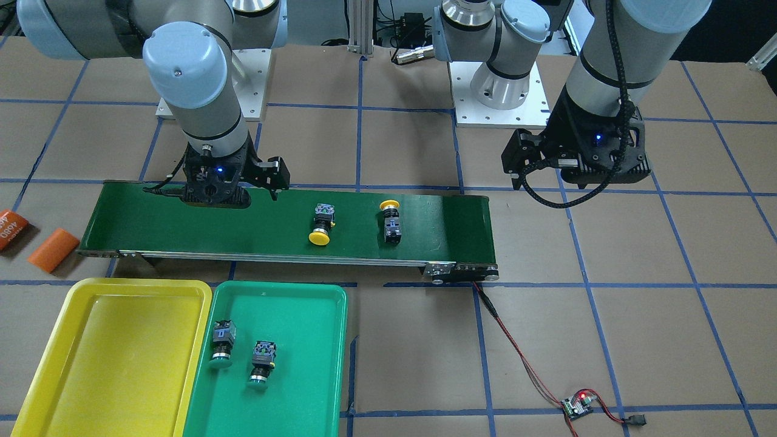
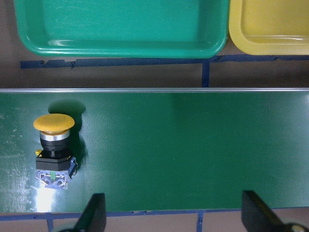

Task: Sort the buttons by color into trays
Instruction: 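Move right gripper down and grasp a yellow button on the belt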

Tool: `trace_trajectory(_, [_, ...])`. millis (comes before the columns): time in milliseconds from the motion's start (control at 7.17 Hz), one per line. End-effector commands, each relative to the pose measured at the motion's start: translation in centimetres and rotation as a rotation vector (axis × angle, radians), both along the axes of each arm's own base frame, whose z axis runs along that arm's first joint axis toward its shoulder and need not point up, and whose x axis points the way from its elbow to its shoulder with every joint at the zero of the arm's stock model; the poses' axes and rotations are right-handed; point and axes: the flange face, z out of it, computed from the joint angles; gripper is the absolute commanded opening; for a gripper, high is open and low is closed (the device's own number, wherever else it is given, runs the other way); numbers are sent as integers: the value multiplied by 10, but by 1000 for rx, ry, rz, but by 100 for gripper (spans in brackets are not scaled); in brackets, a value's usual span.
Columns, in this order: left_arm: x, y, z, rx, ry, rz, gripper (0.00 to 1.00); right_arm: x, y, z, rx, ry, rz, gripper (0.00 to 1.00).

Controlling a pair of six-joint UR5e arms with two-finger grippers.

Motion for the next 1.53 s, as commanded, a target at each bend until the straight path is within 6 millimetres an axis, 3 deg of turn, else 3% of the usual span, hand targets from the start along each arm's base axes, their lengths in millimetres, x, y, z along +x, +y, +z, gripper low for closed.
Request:
trace_trajectory(0, [1,2,4,-7,47,10,100,1,2,-6,23,-3,5,100])
trace_trajectory(139, [0,2,6,-11,57,13,100,3,-1,-9,17,-2,-10,100])
trace_trajectory(697, [1,0,4,-8,52,15,100,27,-7,-59,61,-79,-46,98])
trace_trajectory(976, [1,-1,5,-9,52,15,100,30,-16,-86,45,-83,-45,99])
trace_trajectory(1395, [-3,9,6,15,58,7,100,34,-19,-109,98,-118,-56,99])
